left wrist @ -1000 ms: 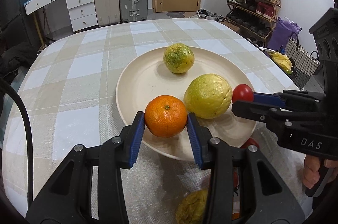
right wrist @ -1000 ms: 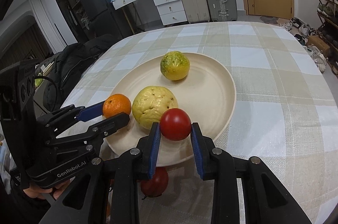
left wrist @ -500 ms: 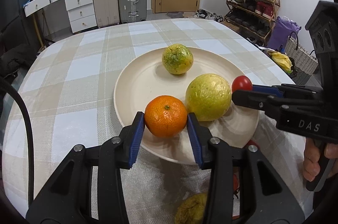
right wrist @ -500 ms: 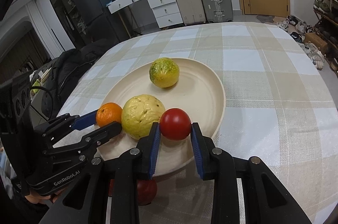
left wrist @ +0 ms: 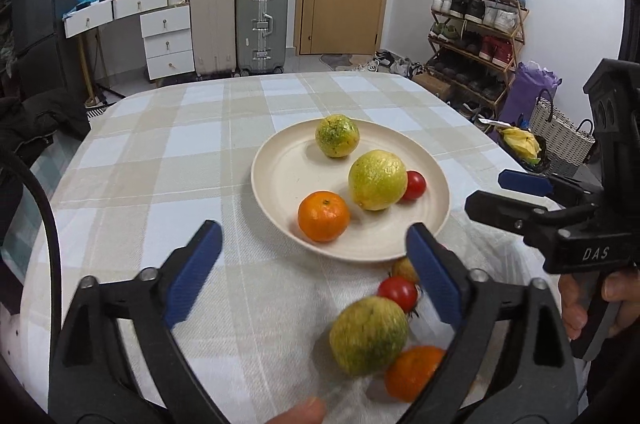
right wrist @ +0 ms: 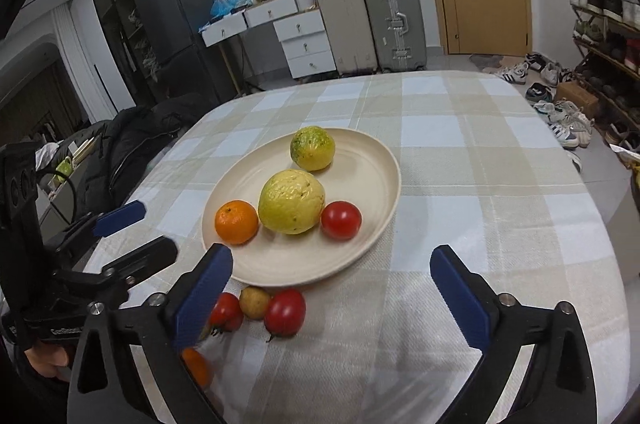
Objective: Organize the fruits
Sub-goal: 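Open both tools to drop the mandarin and red tomato onto the plate, then move the right tool to the small brown round fruit and grasp it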
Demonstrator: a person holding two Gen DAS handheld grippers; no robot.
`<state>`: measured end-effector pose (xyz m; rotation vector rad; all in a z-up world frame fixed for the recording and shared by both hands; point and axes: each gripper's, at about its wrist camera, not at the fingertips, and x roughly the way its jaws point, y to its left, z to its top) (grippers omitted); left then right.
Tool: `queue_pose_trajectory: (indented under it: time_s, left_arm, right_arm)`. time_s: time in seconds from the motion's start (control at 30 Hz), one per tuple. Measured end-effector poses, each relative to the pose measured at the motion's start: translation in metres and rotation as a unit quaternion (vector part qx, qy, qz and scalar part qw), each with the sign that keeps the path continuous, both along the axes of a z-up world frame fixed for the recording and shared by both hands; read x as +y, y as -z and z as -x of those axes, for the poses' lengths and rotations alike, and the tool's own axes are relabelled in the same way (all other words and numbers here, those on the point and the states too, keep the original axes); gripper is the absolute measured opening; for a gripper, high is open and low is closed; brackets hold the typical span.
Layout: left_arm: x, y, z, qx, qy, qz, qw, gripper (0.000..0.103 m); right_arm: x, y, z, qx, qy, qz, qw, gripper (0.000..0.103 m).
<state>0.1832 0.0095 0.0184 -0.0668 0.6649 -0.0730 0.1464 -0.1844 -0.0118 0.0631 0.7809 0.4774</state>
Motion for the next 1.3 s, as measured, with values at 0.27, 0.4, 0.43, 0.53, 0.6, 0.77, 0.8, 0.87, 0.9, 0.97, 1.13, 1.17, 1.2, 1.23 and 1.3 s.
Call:
queue_pose_trajectory:
  time_s: [0.27, 0.4, 0.43, 0.53, 0.6, 0.77, 0.8, 0.87, 0.9, 0.97, 1.13, 1.17, 1.2, 1.23, 1.3]
  left_arm:
    - [0.003, -0.019, 0.051, -0.017, -0.011, -0.001, 0.9998, 0.103]
    - [-0.002, -0.018, 0.068, -0.013, -0.006, -0.006, 0.9999, 0.103]
    - [-0.003, -0.018, 0.072, -0.014, -0.007, -0.007, 0.9998, 0.103]
    - [-0.004, -0.015, 0.081, -0.009, -0.008, -0.006, 0.9999, 0.103]
    - [-0.005, -0.011, 0.084, -0.003, -0.010, -0.006, 0.9999, 0.103]
    - [-0.006, -0.003, 0.092, 0.007, -0.016, -0.021, 0.9996, 0.103]
    - [-0.005, -0.002, 0.092, 0.007, -0.016, -0.020, 0.9996, 0.103]
    - [-0.002, -0.003, 0.097, 0.007, -0.018, -0.019, 0.9996, 0.103]
    - [0.000, -0.004, 0.099, 0.006, -0.021, -0.015, 0.9996, 0.103]
    - [0.004, -0.006, 0.100, 0.007, -0.023, -0.009, 0.9997, 0.103]
    - [0.006, -0.011, 0.102, 0.004, -0.026, -0.010, 0.9996, 0.103]
    - [0.006, -0.011, 0.102, 0.005, -0.028, -0.012, 0.9995, 0.103]
    - [0.006, -0.011, 0.102, 0.006, -0.028, -0.013, 0.9995, 0.103]
    - [0.006, -0.012, 0.103, 0.007, -0.028, -0.014, 0.9995, 0.103]
    - [0.005, -0.012, 0.102, 0.005, -0.028, -0.015, 0.9995, 0.103]
  right_arm:
    - [-0.007, -0.007, 0.029, 0.003, -0.012, -0.005, 1.000, 0.103]
    - [-0.003, -0.005, 0.044, 0.005, -0.023, -0.002, 1.000, 0.103]
    - [0.000, -0.005, 0.046, 0.006, -0.025, 0.007, 1.000, 0.103]
    - [0.002, -0.003, 0.054, 0.007, -0.025, 0.014, 1.000, 0.103]
    - [0.004, 0.000, 0.056, 0.014, -0.031, 0.020, 0.999, 0.103]
    - [0.013, 0.009, 0.066, 0.020, -0.048, 0.051, 0.997, 0.103]
    - [0.015, 0.010, 0.067, 0.019, -0.050, 0.058, 0.997, 0.103]
    - [0.017, 0.012, 0.070, 0.023, -0.056, 0.063, 0.996, 0.103]
    - [0.019, 0.013, 0.070, 0.026, -0.062, 0.062, 0.996, 0.103]
    - [0.023, 0.014, 0.073, 0.030, -0.079, 0.065, 0.994, 0.103]
    - [0.036, 0.018, 0.083, 0.023, -0.106, 0.089, 0.990, 0.103]
    - [0.039, 0.020, 0.084, 0.024, -0.109, 0.093, 0.989, 0.103]
    - [0.042, 0.022, 0.085, 0.024, -0.113, 0.098, 0.988, 0.103]
    - [0.044, 0.023, 0.086, 0.024, -0.117, 0.102, 0.988, 0.103]
    - [0.049, 0.026, 0.088, 0.023, -0.123, 0.107, 0.986, 0.103]
